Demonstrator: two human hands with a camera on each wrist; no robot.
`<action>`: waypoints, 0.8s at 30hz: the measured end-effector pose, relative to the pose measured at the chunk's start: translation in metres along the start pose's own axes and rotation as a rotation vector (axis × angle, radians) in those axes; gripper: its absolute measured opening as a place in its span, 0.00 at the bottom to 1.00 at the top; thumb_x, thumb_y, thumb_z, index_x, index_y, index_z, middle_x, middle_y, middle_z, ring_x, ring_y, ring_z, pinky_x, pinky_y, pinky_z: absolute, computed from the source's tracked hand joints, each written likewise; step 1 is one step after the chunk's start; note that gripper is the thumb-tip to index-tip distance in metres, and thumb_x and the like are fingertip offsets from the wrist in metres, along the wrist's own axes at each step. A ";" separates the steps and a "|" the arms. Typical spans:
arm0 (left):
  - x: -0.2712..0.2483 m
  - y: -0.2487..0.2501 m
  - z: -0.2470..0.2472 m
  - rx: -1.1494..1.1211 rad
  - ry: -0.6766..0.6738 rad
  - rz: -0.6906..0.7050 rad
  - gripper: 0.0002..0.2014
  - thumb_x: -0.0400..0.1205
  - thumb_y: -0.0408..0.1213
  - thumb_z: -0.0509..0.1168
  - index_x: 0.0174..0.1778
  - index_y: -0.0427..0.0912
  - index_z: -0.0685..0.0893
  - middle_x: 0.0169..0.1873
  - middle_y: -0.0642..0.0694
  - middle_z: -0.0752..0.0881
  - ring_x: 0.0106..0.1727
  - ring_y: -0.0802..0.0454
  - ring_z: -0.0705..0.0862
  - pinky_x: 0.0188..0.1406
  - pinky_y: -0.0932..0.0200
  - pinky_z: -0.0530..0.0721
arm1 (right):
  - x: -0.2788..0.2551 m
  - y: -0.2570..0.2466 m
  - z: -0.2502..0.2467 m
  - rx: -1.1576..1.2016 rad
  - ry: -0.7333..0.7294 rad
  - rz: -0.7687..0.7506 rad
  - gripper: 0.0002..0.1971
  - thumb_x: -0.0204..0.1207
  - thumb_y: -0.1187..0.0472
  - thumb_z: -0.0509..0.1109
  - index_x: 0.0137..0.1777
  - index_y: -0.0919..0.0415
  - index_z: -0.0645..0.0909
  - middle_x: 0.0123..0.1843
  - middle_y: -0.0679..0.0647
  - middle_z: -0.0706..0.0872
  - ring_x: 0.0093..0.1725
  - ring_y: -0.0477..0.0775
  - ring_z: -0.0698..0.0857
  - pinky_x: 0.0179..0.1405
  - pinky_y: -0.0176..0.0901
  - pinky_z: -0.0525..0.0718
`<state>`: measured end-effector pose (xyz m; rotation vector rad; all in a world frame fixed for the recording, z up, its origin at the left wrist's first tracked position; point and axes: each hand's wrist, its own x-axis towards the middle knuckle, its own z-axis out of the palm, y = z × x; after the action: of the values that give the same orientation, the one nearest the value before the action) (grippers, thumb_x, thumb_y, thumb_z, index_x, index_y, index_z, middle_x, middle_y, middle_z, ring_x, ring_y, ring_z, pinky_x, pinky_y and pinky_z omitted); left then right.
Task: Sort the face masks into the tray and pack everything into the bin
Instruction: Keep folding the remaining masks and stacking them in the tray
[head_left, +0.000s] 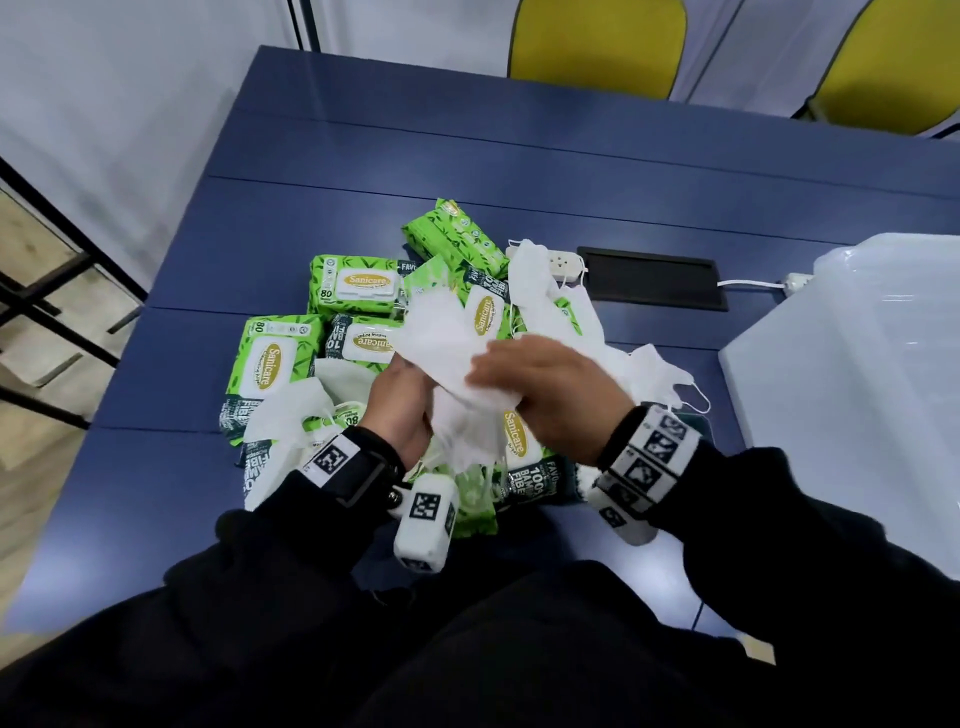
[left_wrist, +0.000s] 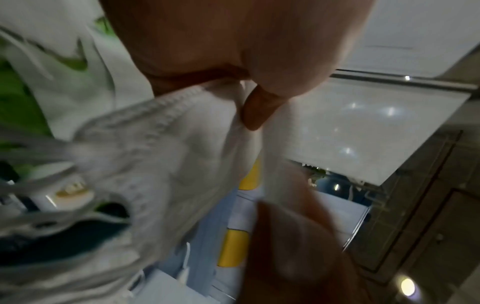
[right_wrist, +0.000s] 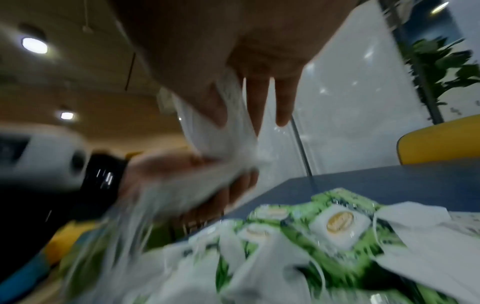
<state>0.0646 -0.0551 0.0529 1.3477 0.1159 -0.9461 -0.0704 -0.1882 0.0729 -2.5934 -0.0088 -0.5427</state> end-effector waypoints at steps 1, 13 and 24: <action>0.000 0.005 0.003 -0.043 0.006 -0.004 0.11 0.86 0.26 0.62 0.62 0.35 0.83 0.46 0.32 0.92 0.38 0.41 0.92 0.39 0.48 0.91 | -0.005 0.002 0.009 -0.071 -0.095 -0.048 0.17 0.78 0.62 0.66 0.63 0.59 0.90 0.68 0.57 0.88 0.71 0.62 0.85 0.67 0.64 0.83; -0.018 -0.002 0.000 -0.115 -0.126 -0.070 0.16 0.87 0.36 0.66 0.71 0.39 0.85 0.59 0.36 0.91 0.57 0.37 0.91 0.63 0.38 0.87 | 0.021 -0.003 0.018 0.276 0.070 0.645 0.34 0.65 0.53 0.86 0.70 0.51 0.78 0.58 0.48 0.78 0.46 0.36 0.77 0.53 0.38 0.80; 0.008 -0.021 -0.027 -0.231 -0.046 -0.093 0.20 0.86 0.25 0.61 0.76 0.38 0.79 0.67 0.35 0.88 0.68 0.34 0.87 0.71 0.33 0.82 | 0.017 0.003 0.009 0.845 0.166 0.984 0.07 0.77 0.74 0.75 0.50 0.65 0.84 0.36 0.52 0.87 0.31 0.48 0.86 0.24 0.42 0.84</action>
<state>0.0685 -0.0346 0.0248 1.1150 0.2471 -1.0091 -0.0509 -0.1885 0.0705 -1.4588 0.8446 -0.2681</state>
